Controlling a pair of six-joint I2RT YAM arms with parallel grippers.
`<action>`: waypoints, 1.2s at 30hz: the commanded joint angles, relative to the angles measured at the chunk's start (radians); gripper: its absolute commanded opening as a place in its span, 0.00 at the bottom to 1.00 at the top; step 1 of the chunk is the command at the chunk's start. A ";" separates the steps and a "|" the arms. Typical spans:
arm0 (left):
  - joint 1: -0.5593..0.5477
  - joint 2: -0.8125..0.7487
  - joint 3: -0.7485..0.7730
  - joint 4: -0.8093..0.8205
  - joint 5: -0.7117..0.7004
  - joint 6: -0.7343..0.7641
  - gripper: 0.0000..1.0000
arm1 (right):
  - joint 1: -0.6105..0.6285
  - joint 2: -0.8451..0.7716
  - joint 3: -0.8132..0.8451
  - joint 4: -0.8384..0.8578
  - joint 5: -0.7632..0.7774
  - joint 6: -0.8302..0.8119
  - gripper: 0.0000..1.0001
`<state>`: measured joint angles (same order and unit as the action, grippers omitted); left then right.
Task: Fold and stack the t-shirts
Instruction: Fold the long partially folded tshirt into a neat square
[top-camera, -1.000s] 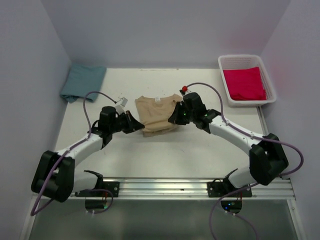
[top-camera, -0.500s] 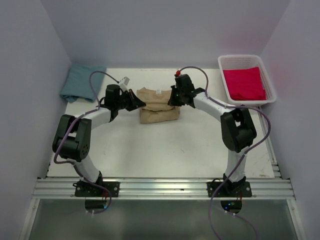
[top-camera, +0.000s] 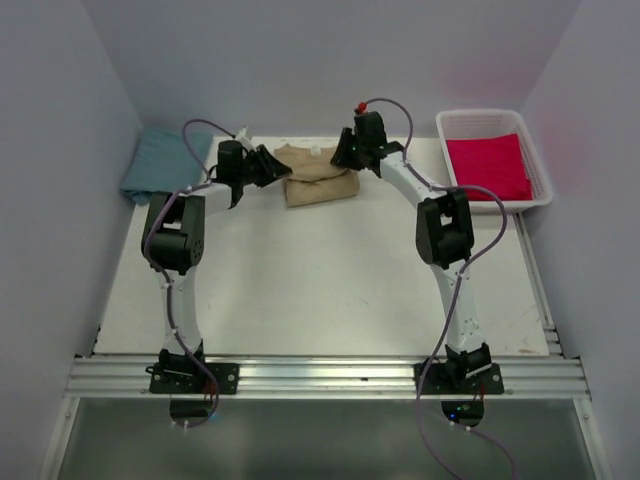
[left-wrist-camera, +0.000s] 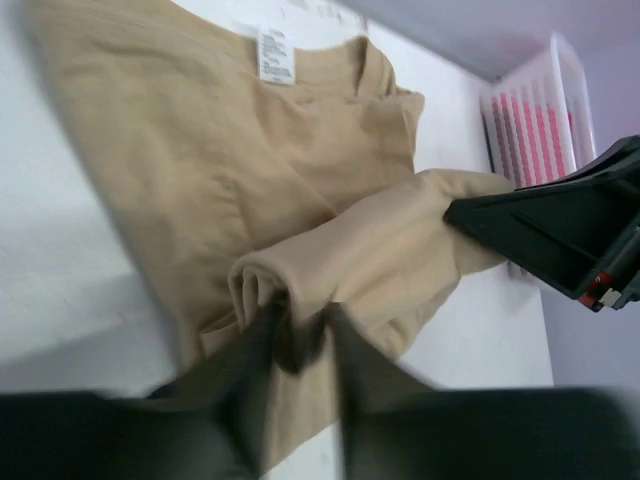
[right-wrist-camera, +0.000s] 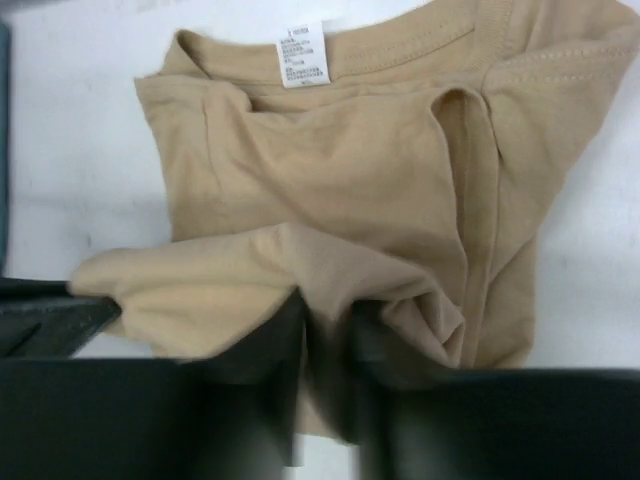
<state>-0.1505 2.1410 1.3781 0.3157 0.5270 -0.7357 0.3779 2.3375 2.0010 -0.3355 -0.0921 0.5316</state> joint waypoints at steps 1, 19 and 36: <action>0.068 0.110 0.128 0.216 -0.201 -0.138 0.52 | -0.063 0.210 0.344 0.105 0.043 0.048 0.54; 0.054 -0.105 -0.014 0.379 -0.089 -0.059 1.00 | -0.119 -0.205 -0.323 0.649 -0.110 0.048 0.99; -0.011 0.373 0.357 0.384 0.237 -0.300 0.00 | -0.112 0.233 0.272 0.106 -0.271 0.108 0.00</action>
<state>-0.1467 2.4790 1.6333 0.6872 0.7193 -0.9840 0.2619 2.5370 2.1708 -0.1169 -0.3168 0.6151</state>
